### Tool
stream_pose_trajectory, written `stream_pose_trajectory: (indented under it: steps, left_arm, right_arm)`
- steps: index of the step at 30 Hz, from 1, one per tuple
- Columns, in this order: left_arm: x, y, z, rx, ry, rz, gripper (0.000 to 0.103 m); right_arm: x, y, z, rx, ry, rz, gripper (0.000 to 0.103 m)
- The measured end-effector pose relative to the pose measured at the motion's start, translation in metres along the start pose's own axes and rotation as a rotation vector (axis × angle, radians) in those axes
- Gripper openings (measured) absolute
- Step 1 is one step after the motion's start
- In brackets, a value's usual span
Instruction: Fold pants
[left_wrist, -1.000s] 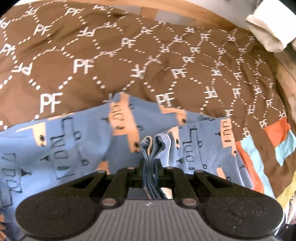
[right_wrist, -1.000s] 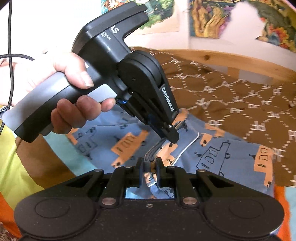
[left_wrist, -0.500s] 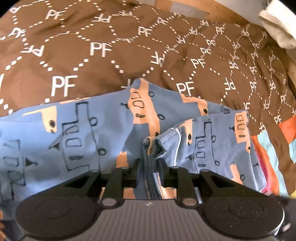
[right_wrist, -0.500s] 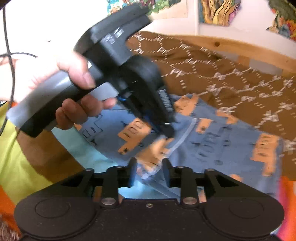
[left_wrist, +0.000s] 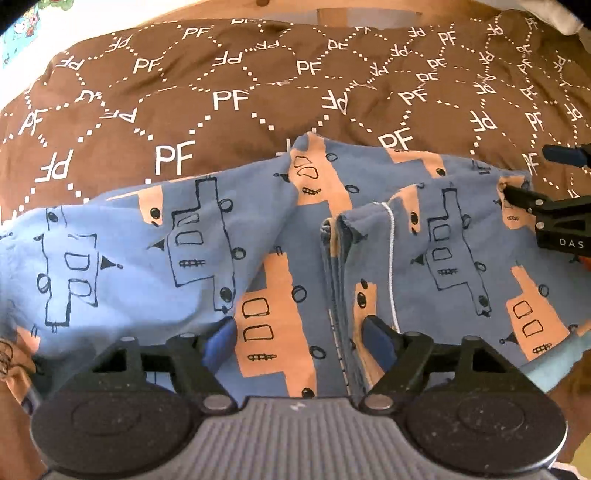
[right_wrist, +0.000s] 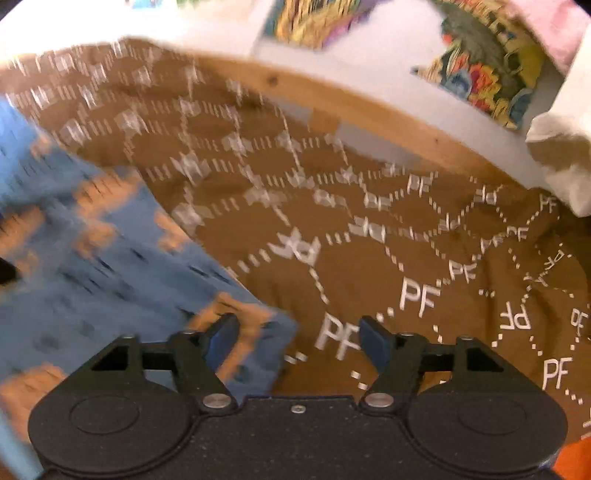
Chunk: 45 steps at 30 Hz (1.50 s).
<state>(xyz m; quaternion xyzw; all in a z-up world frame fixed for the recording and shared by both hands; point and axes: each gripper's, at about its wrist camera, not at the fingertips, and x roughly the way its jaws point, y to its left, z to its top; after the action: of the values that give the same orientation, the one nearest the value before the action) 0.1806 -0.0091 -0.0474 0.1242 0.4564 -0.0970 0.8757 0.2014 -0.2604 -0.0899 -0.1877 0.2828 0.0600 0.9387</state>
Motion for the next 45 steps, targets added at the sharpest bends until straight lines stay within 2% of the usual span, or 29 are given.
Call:
stream_pose_trajectory:
  steps: [1, 3, 5, 8, 11, 13, 14, 17, 20, 22, 23, 25, 27, 29, 32, 36, 37, 39, 40, 42, 45]
  left_arm:
    - [-0.001, 0.001, 0.001, 0.000, 0.000, -0.002, 0.081]
    - [-0.008, 0.001, 0.002, 0.006, -0.018, 0.005, 0.081]
    - [-0.019, 0.000, 0.003, 0.022, -0.074, 0.021, 0.081]
    - [-0.026, -0.004, 0.012, 0.038, -0.157, 0.042, 0.084]
    - [-0.012, -0.010, 0.032, 0.008, -0.159, 0.093, 0.084]
    - [0.005, -0.016, 0.039, 0.019, -0.110, 0.157, 0.086]
    - [0.013, -0.017, 0.040, 0.018, -0.087, 0.162, 0.087]
    - [0.017, -0.012, 0.034, -0.035, -0.097, 0.160, 0.093]
    - [0.004, -0.005, 0.026, -0.117, -0.112, 0.111, 0.093]
    - [-0.012, 0.002, 0.013, -0.148, -0.146, 0.061, 0.099]
    - [-0.018, 0.003, 0.006, -0.155, -0.166, 0.060, 0.103]
    - [-0.023, 0.003, -0.008, -0.142, -0.184, 0.079, 0.103]
    - [-0.014, -0.004, -0.022, -0.064, -0.140, 0.145, 0.102]
    - [-0.008, -0.009, -0.032, -0.005, -0.139, 0.198, 0.102]
    - [-0.029, -0.009, -0.035, 0.001, -0.172, 0.191, 0.102]
    - [-0.075, 0.007, -0.049, -0.049, -0.341, 0.162, 0.099]
    - [-0.084, 0.012, -0.052, -0.057, -0.381, 0.175, 0.098]
    - [-0.096, 0.024, -0.055, -0.064, -0.434, 0.251, 0.094]
    - [-0.100, 0.033, -0.055, -0.084, -0.445, 0.295, 0.094]
    - [-0.099, 0.055, -0.052, -0.130, -0.421, 0.313, 0.093]
    - [-0.093, 0.090, -0.047, -0.248, -0.387, 0.275, 0.092]
  right_arm:
    - [0.000, -0.005, 0.000, 0.016, -0.004, -0.005, 0.092]
    - [-0.006, -0.013, 0.001, 0.047, -0.017, -0.010, 0.092]
    - [-0.024, -0.019, 0.002, 0.078, -0.048, -0.021, 0.092]
    - [-0.047, -0.016, 0.000, 0.049, -0.065, -0.014, 0.097]
    - [-0.064, -0.002, -0.010, 0.012, -0.027, -0.018, 0.098]
    - [-0.075, 0.012, -0.018, -0.029, -0.006, -0.024, 0.098]
    - [-0.076, 0.020, -0.025, -0.067, 0.017, -0.033, 0.098]
    - [-0.076, 0.034, -0.041, -0.147, 0.020, -0.064, 0.100]
    - [-0.086, 0.029, -0.033, -0.103, -0.014, -0.070, 0.101]
    - [-0.095, 0.029, -0.029, -0.069, -0.055, -0.068, 0.102]
    - [-0.098, 0.031, -0.027, -0.058, -0.065, -0.052, 0.102]
    - [-0.096, 0.039, -0.027, -0.073, -0.056, -0.016, 0.102]
    - [-0.087, 0.053, -0.035, -0.127, -0.025, -0.001, 0.102]
    - [-0.083, 0.060, -0.040, -0.152, -0.045, -0.012, 0.102]
    - [-0.089, 0.056, -0.034, -0.137, -0.071, -0.009, 0.102]
    - [-0.102, 0.056, -0.032, -0.137, -0.126, -0.002, 0.102]
    - [-0.104, 0.056, -0.031, -0.141, -0.134, 0.001, 0.102]
    - [-0.109, 0.058, -0.030, -0.149, -0.154, 0.004, 0.102]
    - [-0.111, 0.059, -0.030, -0.147, -0.165, 0.005, 0.102]
    - [-0.113, 0.061, -0.028, -0.137, -0.189, 0.017, 0.102]
    - [-0.114, 0.065, -0.024, -0.125, -0.215, 0.034, 0.102]
